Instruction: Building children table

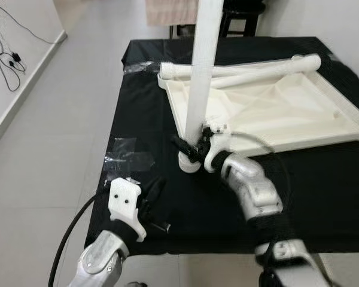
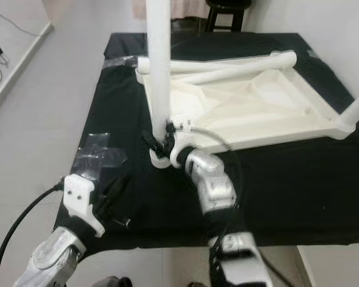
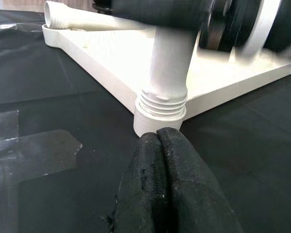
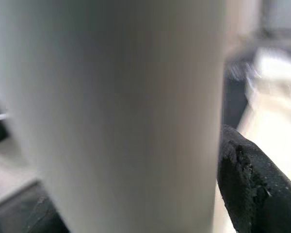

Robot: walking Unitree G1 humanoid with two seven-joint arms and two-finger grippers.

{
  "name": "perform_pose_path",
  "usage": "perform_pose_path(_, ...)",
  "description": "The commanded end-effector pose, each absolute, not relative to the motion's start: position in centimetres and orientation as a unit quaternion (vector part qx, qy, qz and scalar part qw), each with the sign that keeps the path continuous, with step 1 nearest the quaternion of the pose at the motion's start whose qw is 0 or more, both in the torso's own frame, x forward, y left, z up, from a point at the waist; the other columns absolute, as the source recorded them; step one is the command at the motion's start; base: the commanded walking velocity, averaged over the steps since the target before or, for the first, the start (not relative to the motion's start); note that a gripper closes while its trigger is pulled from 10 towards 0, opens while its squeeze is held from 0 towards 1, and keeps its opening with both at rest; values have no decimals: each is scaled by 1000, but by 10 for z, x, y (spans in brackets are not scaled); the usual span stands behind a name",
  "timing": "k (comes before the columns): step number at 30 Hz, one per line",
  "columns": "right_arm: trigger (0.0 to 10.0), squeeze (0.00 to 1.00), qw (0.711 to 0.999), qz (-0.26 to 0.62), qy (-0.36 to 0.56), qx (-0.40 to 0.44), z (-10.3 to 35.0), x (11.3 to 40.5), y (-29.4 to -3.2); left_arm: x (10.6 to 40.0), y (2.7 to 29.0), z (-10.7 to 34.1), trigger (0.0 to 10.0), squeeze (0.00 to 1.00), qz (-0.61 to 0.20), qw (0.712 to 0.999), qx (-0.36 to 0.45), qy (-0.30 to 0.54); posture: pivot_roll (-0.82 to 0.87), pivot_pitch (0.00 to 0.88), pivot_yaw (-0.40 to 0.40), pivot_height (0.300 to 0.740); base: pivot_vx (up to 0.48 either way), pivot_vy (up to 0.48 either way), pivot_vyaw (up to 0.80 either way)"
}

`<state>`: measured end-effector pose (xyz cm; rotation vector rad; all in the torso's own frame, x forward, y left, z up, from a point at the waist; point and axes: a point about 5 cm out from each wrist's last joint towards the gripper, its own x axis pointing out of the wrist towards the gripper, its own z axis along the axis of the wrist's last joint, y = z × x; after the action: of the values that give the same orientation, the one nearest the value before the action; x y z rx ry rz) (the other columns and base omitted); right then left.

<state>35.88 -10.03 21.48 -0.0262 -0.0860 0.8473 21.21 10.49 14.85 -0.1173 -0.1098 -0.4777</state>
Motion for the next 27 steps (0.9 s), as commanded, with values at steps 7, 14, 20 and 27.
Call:
perform_pose_path(7,10000,0,829,557,-32,-38,217,358,-101,211,105,143,10000,0,-234,970,-56,-41,119,150,-13,740,0,0,0)
perform_pose_path(14,0,0,801,598,-15,-14,218,362,-103,210,106,143,10000,0,-233,970,-54,-41,131,156,-14,740,0,0,0)
perform_pose_path(20,0,0,820,571,-12,-18,208,365,-112,209,106,144,10000,0,-234,970,-53,-40,125,162,-16,740,0,0,0)
perform_pose_path(27,0,0,842,538,-10,-43,198,361,-122,210,106,144,10000,0,-233,970,-53,-40,124,163,-17,740,0,0,0)
